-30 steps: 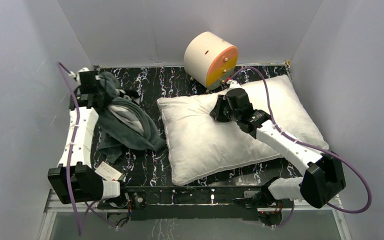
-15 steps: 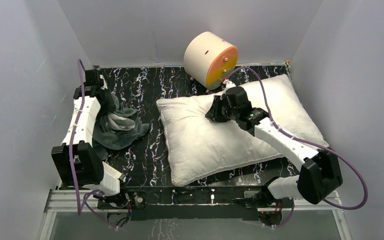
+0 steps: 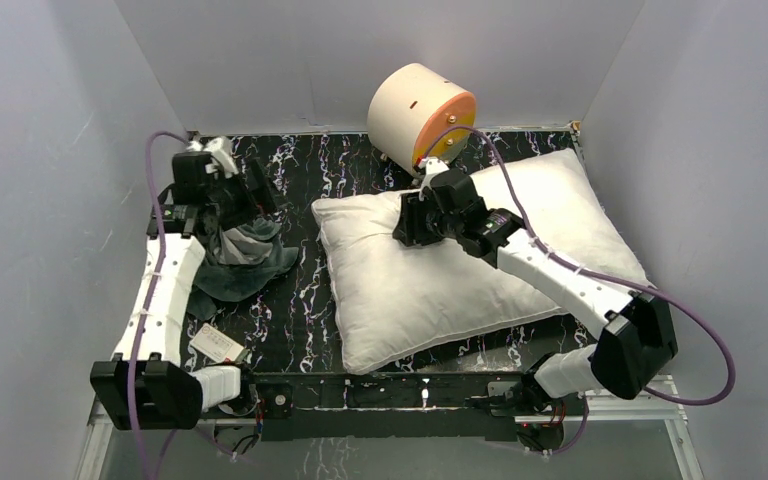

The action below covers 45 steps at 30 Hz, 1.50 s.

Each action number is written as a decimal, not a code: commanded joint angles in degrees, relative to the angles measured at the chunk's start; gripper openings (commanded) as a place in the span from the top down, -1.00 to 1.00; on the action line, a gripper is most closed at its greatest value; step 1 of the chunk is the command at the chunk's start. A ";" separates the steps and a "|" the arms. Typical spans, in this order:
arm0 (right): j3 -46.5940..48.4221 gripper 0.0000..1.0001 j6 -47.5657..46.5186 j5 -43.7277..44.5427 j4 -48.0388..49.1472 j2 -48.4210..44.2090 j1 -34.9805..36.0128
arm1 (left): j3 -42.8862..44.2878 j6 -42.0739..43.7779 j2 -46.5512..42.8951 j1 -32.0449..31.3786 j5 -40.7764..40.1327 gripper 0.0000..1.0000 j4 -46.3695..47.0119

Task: Remove the pillowcase from the pillow
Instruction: Adjust the pillowcase at the center of the board, then adjust the pillow at the center of the board.

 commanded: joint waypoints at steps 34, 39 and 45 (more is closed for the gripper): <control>-7.46 -0.74 -4.61 27.31 -10.99 -24.31 -10.73 | 0.17 0.11 4.62 -15.09 -13.24 1.00 3.68; -1.45 -0.82 -3.14 33.18 -16.82 -19.38 -14.42 | 13.98 1.94 14.42 -15.04 -12.98 1.00 -4.24; -3.21 -0.93 -0.49 29.37 -17.68 -18.92 -24.77 | 4.83 0.51 7.63 -15.05 -6.20 -0.81 1.04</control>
